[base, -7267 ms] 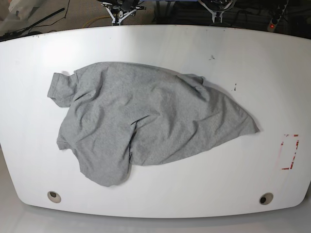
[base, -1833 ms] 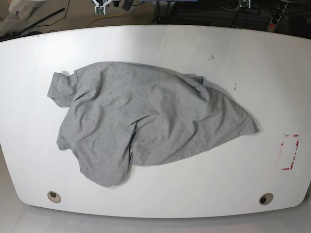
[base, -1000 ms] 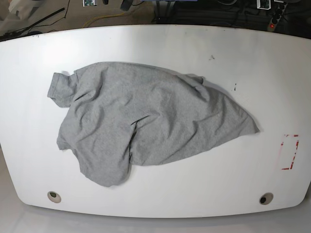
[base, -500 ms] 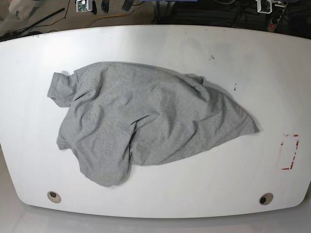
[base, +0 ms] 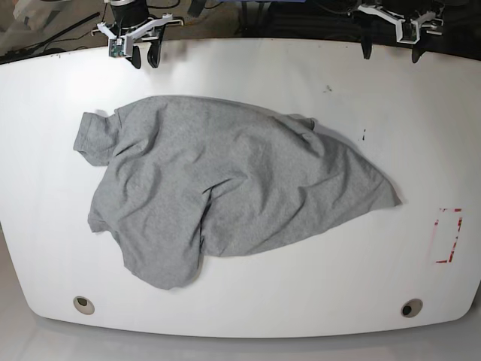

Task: Fold the T-shirt properly
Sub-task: 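Lower the right gripper onto the grey shirt's edge beside it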

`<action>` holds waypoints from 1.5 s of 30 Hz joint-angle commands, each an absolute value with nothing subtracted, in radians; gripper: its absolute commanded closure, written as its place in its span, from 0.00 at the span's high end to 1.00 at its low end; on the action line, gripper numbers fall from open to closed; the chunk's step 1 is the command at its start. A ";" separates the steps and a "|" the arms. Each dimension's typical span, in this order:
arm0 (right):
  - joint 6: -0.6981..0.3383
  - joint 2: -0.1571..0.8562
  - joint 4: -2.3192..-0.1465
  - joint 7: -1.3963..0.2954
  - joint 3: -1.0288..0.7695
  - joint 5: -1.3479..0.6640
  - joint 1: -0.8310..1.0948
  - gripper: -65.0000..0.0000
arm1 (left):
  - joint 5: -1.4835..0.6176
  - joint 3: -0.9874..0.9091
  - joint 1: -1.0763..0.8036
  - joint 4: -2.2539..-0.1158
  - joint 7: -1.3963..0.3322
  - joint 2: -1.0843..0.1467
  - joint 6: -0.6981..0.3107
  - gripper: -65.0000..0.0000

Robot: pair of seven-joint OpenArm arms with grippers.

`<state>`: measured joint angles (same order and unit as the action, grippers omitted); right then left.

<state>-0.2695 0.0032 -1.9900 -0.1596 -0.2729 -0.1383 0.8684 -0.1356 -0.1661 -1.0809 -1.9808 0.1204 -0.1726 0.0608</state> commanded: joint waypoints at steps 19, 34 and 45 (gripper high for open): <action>-0.274 0.001 -2.005 -0.481 -0.329 -0.154 0.533 0.54 | 0.015 -0.027 -0.901 -1.989 0.143 -0.208 0.064 0.90; -0.344 0.005 -1.965 -0.719 -0.555 -0.148 0.234 0.54 | 0.099 0.108 -0.786 -1.951 0.142 -0.295 0.064 0.90; -0.394 0.108 -1.753 -0.817 -0.651 -0.150 0.038 0.54 | 0.099 0.153 -0.771 -1.908 0.142 -0.321 0.064 0.90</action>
<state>-0.3927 0.0875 -1.7569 -0.8387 -0.6483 -0.1352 0.0605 0.0975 0.1535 -0.7620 -1.8996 0.1215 -0.3107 0.0597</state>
